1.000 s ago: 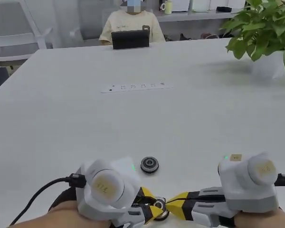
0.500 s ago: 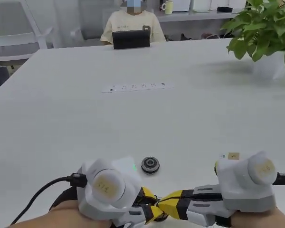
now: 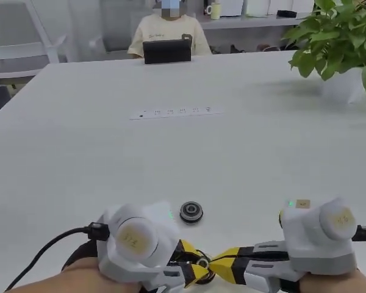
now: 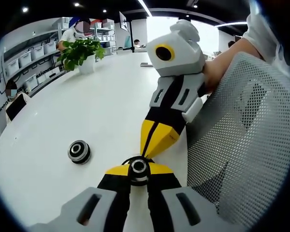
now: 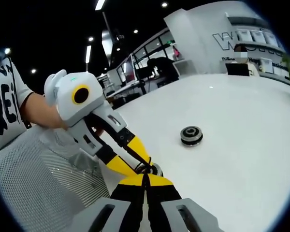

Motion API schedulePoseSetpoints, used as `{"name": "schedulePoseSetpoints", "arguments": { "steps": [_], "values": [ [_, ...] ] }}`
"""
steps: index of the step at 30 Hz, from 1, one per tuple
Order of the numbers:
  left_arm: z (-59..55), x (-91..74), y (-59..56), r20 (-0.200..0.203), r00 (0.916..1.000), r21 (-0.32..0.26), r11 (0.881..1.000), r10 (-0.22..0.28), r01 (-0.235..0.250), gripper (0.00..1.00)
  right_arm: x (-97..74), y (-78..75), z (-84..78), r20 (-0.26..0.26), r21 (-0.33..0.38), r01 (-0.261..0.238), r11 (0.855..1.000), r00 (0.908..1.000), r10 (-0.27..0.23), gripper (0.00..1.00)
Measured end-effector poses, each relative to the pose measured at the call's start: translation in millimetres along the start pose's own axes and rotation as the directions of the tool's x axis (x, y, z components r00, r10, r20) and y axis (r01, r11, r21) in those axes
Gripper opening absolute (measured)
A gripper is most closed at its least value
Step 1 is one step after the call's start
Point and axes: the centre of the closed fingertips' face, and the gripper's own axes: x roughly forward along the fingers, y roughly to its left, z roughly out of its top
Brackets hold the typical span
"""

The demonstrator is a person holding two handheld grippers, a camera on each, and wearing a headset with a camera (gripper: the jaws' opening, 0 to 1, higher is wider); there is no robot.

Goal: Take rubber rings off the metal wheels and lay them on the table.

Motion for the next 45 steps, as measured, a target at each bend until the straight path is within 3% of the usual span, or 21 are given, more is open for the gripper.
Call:
{"name": "schedulePoseSetpoints", "arguments": {
  "steps": [10,14,22,35,45],
  "values": [
    [0.1,-0.5,-0.3,-0.008,1.0,0.011,1.0,-0.002,0.002,0.08,-3.3,-4.4,2.6,0.021,0.04,0.005,0.999,0.9998,-0.006,0.0],
    [2.9,-6.3,2.4,0.002,1.0,-0.019,1.0,-0.006,0.006,0.09,-4.6,-3.2,7.6,0.038,0.058,-0.004,0.998,0.9993,0.001,0.0],
    [11.1,-22.2,4.5,0.038,0.9992,-0.074,0.997,-0.008,0.011,0.16,-5.6,1.4,19.1,0.065,0.06,-0.025,0.998,0.9977,0.021,0.0],
    [24.4,-56.8,5.2,0.097,0.9953,-0.082,0.997,0.006,0.002,0.25,-3.5,7.8,36.1,0.099,0.056,-0.058,0.997,0.9937,0.053,0.0],
    [25.4,-77.1,9.7,0.119,0.9925,-0.098,0.995,0.028,-0.016,0.34,0.8,8.8,47.1,0.105,0.045,-0.073,0.996,0.9922,0.068,0.0]
  ]
}}
